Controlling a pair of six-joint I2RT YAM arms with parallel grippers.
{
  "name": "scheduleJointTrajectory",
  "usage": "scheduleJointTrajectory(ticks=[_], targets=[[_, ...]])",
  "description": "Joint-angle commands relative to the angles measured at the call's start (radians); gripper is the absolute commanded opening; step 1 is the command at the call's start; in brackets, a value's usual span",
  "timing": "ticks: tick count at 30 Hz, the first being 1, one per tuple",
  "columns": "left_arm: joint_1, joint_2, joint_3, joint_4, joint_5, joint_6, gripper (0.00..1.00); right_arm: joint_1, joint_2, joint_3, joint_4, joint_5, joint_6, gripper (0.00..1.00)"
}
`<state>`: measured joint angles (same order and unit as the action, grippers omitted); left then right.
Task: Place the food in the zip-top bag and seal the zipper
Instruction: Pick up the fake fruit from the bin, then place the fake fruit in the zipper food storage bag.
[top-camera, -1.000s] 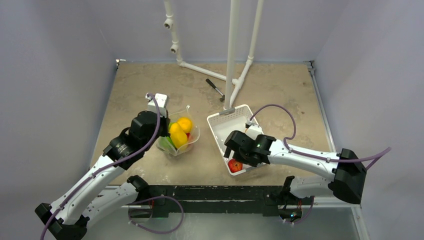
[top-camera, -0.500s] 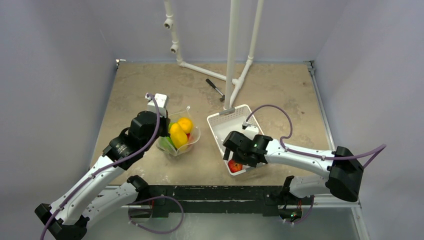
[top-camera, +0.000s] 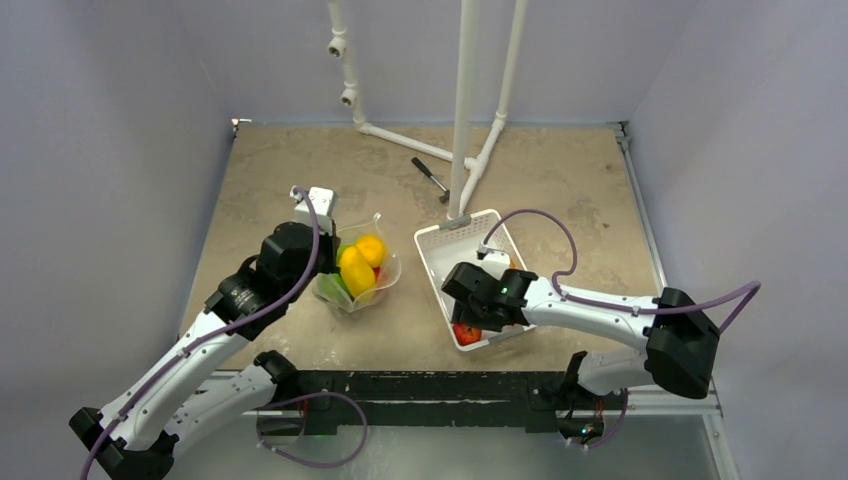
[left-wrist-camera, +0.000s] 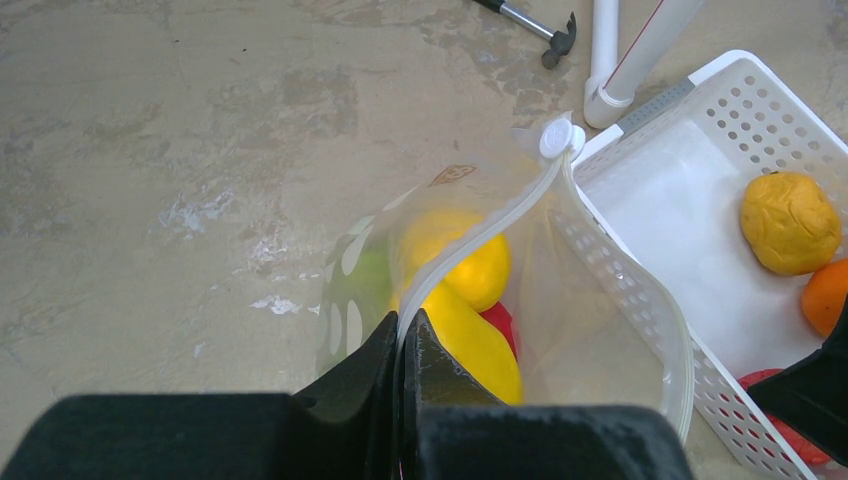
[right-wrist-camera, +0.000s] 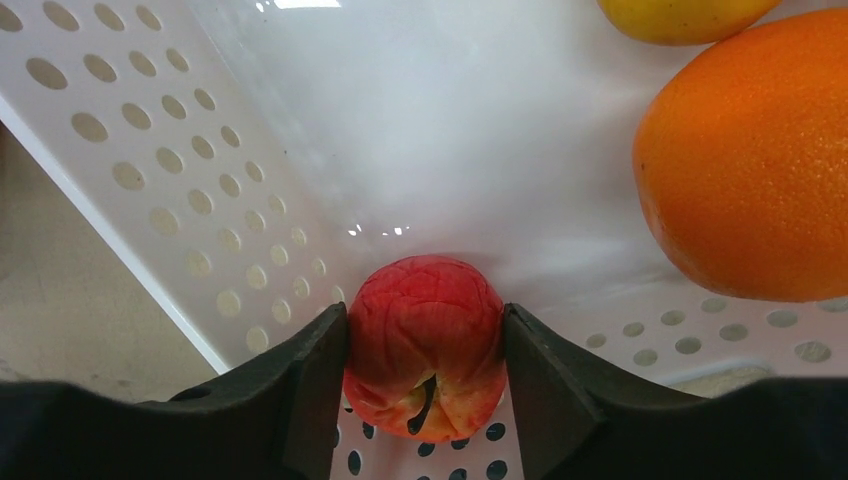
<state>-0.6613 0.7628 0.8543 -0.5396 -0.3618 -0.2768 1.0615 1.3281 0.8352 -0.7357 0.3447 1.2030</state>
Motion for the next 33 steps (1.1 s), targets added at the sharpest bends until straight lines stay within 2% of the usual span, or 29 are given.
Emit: scheduleJointTrajectory(ticks=[1, 7, 9, 18, 33], targets=[[0.006, -0.013, 0.004, 0.046, 0.009, -0.005, 0.00, 0.006, -0.001, -0.004, 0.030, -0.015, -0.020, 0.51], [0.006, -0.014, 0.003, 0.046, 0.006, -0.004, 0.00, 0.006, -0.004, 0.037, -0.017, 0.017, 0.003, 0.15], [0.005, -0.013, 0.002, 0.046, 0.006, -0.004, 0.00, 0.006, -0.004, 0.060, -0.047, 0.038, 0.027, 0.09], [0.006, -0.007, 0.002, 0.046, 0.004, -0.004, 0.00, 0.004, -0.029, 0.143, -0.067, 0.126, 0.047, 0.01], [0.006, 0.000, 0.000, 0.046, -0.006, -0.006, 0.00, 0.006, -0.030, 0.374, -0.061, 0.257, 0.008, 0.00]])
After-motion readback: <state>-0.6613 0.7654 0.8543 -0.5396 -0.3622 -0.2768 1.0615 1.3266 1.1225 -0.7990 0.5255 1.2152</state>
